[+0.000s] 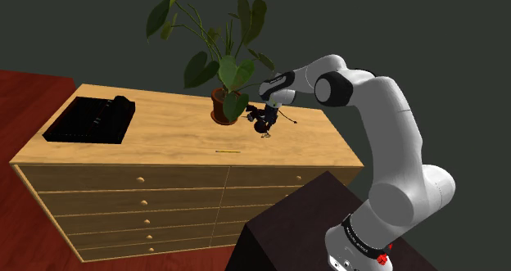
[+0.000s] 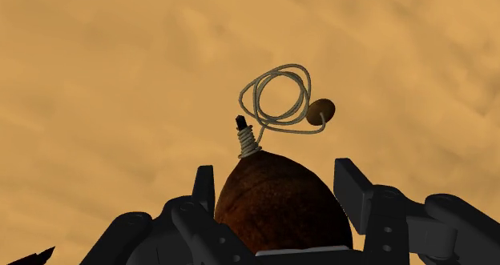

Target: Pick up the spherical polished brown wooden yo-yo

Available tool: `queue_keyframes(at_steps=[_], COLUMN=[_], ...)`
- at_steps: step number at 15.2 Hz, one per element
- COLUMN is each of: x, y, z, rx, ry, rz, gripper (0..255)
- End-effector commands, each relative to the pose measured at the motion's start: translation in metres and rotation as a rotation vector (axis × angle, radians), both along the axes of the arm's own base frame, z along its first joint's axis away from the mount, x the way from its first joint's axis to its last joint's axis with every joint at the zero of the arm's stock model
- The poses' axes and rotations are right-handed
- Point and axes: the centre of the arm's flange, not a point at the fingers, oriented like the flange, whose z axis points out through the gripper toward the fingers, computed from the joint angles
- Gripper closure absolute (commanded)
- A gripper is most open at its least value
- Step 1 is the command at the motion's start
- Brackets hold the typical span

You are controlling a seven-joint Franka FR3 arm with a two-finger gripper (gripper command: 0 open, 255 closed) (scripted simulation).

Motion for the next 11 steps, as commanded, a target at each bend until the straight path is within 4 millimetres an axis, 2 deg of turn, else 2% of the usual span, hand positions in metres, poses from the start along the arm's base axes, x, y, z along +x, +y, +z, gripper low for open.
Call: queue_keyframes(at_steps=[1,5,11], x=[0.000,0.000,0.000], y=[0.000,0.000,0.000], z=[-0.001,-0.002,0.030], rx=[0.000,0.000,0.000], ry=[0.001,0.001,0.001], rz=[0.000,0.000,0.000], gripper=[255,255,255])
